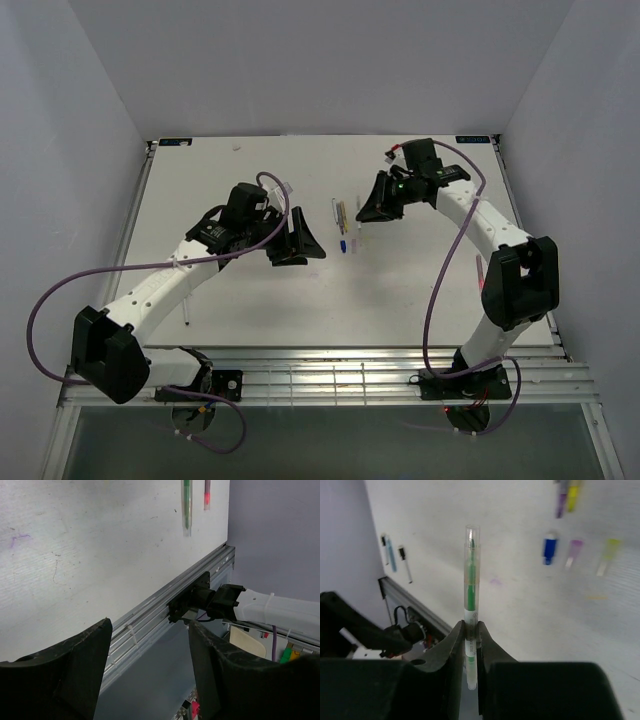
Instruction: Open the pen caps
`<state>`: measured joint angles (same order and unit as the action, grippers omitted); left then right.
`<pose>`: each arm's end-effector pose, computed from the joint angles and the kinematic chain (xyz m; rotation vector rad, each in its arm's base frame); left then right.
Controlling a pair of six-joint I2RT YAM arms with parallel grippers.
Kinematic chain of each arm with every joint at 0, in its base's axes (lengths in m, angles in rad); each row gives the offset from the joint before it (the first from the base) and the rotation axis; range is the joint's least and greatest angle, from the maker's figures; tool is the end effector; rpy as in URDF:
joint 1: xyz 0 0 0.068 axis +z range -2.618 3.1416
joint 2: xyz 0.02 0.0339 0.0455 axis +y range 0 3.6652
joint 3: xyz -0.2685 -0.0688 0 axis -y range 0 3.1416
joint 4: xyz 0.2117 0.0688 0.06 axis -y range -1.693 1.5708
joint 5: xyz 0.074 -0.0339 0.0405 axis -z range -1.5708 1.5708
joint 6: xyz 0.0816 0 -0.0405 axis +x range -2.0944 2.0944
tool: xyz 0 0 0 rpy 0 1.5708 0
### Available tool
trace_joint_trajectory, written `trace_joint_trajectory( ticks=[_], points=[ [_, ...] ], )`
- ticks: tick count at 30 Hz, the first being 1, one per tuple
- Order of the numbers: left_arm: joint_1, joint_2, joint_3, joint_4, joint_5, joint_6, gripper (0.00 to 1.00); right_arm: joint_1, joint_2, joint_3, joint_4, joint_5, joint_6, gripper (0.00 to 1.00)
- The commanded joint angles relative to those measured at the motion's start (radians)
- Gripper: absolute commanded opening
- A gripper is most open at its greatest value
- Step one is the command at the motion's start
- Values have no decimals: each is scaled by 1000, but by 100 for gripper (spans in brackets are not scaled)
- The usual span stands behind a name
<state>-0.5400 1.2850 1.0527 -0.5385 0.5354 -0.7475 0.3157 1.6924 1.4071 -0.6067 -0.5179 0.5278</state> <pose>0.2081 -0.1733 0.2803 0.0300 2.5629 -1.2046 0.3331 0.1513 0.2652 0.0328 2.5661 0.9868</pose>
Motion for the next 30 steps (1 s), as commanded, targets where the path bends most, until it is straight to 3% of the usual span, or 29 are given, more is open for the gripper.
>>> trace_joint_trajectory(
  ticks=[1,10,23,30],
  points=[
    [-6,16,44,52,28,7,73,88,4,98,51,-154,107,8],
    [-52,20,49,49,-101,14,72,166,3,84,81,-180,140,8],
    [-77,45,35,149,-71,-46,69,229,-8,36,102,-146,179,8],
    [-86,57,26,152,-74,-53,63,247,-13,24,130,-139,213,8]
  ],
)
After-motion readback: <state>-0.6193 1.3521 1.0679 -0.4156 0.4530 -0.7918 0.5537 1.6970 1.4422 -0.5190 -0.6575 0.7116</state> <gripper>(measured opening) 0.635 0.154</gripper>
